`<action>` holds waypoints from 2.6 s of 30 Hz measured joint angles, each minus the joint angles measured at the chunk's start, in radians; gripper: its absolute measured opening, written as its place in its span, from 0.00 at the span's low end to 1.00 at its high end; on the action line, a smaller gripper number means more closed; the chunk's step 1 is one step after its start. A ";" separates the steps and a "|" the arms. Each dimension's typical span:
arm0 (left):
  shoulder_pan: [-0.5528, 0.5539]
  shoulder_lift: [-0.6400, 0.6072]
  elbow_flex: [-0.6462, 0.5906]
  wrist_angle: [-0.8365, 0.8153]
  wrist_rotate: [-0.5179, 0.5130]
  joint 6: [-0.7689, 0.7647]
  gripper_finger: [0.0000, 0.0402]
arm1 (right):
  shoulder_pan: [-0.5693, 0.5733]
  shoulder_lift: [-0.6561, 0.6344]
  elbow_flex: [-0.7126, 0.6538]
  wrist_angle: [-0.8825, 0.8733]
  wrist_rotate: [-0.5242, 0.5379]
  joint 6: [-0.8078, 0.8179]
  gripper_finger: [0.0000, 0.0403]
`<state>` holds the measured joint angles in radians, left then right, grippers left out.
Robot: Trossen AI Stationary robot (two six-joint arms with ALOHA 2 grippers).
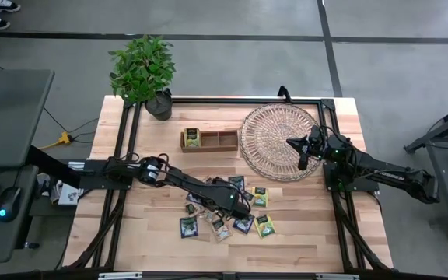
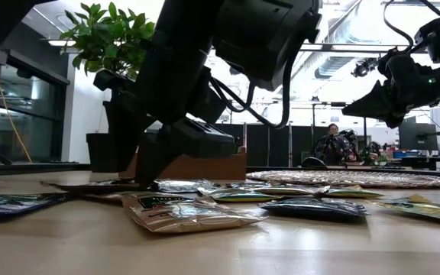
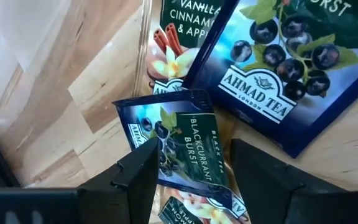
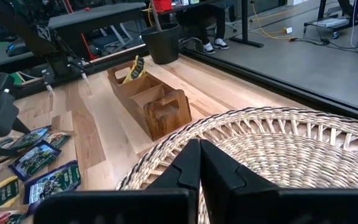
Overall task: Pick & Place Tea
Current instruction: Put the blue tea bag into the right section of the wooden organizer
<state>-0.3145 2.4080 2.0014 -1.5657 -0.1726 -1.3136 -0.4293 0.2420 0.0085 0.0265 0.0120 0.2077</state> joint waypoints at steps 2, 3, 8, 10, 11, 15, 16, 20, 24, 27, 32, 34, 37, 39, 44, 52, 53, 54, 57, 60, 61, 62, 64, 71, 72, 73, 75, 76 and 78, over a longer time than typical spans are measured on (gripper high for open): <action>0.000 0.000 0.000 0.000 0.000 0.000 0.48 | 0.000 0.000 0.000 0.000 0.000 0.000 0.02; 0.000 0.000 0.000 0.000 -0.002 0.000 0.48 | 0.000 0.000 0.000 0.000 0.000 0.000 0.02; 0.000 0.000 0.000 0.001 -0.003 0.000 0.41 | 0.000 0.000 0.000 0.000 0.000 0.000 0.02; 0.000 0.000 0.000 0.001 -0.005 0.000 0.35 | 0.000 0.000 0.000 0.000 0.000 0.000 0.01; 0.000 0.000 0.000 0.001 -0.006 0.000 0.32 | 0.000 0.000 0.000 0.000 0.000 0.000 0.01; 0.000 0.000 0.000 0.002 -0.006 0.000 0.17 | 0.000 0.000 0.000 0.000 0.000 0.000 0.01; 0.000 0.000 0.000 0.003 -0.006 0.000 0.14 | 0.000 0.000 0.000 0.000 0.000 0.000 0.01; 0.000 0.000 0.000 0.003 -0.006 0.000 0.02 | 0.000 0.000 0.000 0.000 0.000 0.000 0.02; 0.000 0.000 0.000 0.003 -0.002 0.003 0.01 | 0.000 0.000 0.000 0.000 0.000 0.000 0.01; 0.000 0.000 0.000 0.002 -0.002 0.006 0.00 | 0.000 0.000 0.000 0.000 -0.001 0.000 0.01; 0.000 -0.013 -0.001 -0.005 -0.007 0.007 0.00 | 0.000 0.000 0.000 0.000 0.000 0.000 0.01; 0.000 -0.027 -0.001 -0.006 -0.014 0.007 0.00 | 0.000 0.000 0.000 0.000 -0.001 0.000 0.02; 0.001 -0.045 -0.001 -0.005 -0.022 -0.003 0.00 | 0.000 0.000 0.000 0.000 0.000 0.000 0.02; 0.005 -0.055 -0.001 -0.005 -0.036 -0.021 0.00 | 0.000 0.000 0.000 0.000 0.000 0.000 0.02; 0.015 -0.087 0.000 -0.007 -0.064 -0.055 0.00 | 0.000 0.000 0.000 0.000 -0.001 0.000 0.01; 0.021 -0.111 0.000 -0.003 -0.097 -0.107 0.00 | 0.000 0.000 0.000 0.000 -0.001 0.000 0.02; 0.021 -0.113 -0.001 -0.003 -0.099 -0.108 0.00 | 0.000 0.000 0.000 0.000 -0.001 0.000 0.02; 0.021 -0.118 -0.001 0.003 -0.098 -0.109 0.00 | 0.000 0.000 0.000 0.000 0.000 0.000 0.02; 0.021 -0.124 0.001 0.014 -0.098 -0.114 0.00 | 0.000 0.000 0.000 0.000 -0.001 0.000 0.01; 0.020 -0.128 0.000 0.014 -0.104 -0.130 0.00 | 0.000 0.000 0.000 0.000 -0.001 0.000 0.01; 0.021 -0.130 0.000 0.013 -0.107 -0.133 0.00 | 0.000 0.000 0.000 0.000 -0.001 0.000 0.01; 0.022 -0.131 0.000 0.013 -0.108 -0.138 0.00 | 0.000 0.000 0.000 0.000 -0.001 0.000 0.01; 0.027 -0.131 0.000 0.014 -0.107 -0.151 0.00 | 0.000 0.000 0.000 0.000 -0.001 0.000 0.01; 0.042 -0.131 0.000 0.026 -0.103 -0.153 0.00 | 0.000 0.000 0.000 0.000 -0.001 0.000 0.02; 0.047 -0.131 0.000 0.026 -0.100 -0.153 0.00 | 0.000 0.000 0.000 0.000 0.000 0.000 0.02; 0.047 -0.131 0.000 0.026 -0.097 -0.153 0.00 | 0.000 0.000 0.000 0.000 -0.001 0.000 0.01; 0.048 -0.131 0.000 0.025 -0.090 -0.151 0.00 | 0.000 0.000 0.000 0.000 0.000 0.000 0.01; 0.048 -0.131 0.000 0.024 -0.086 -0.150 0.00 | 0.000 0.000 0.000 0.000 -0.001 0.000 0.01; 0.047 -0.130 0.000 0.024 -0.081 -0.150 0.00 | 0.000 0.000 0.000 0.000 -0.001 0.000 0.01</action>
<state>-0.2676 2.2776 2.0018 -1.5414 -0.2533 -1.4639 -0.4293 0.2417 0.0084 0.0265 0.0115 0.2077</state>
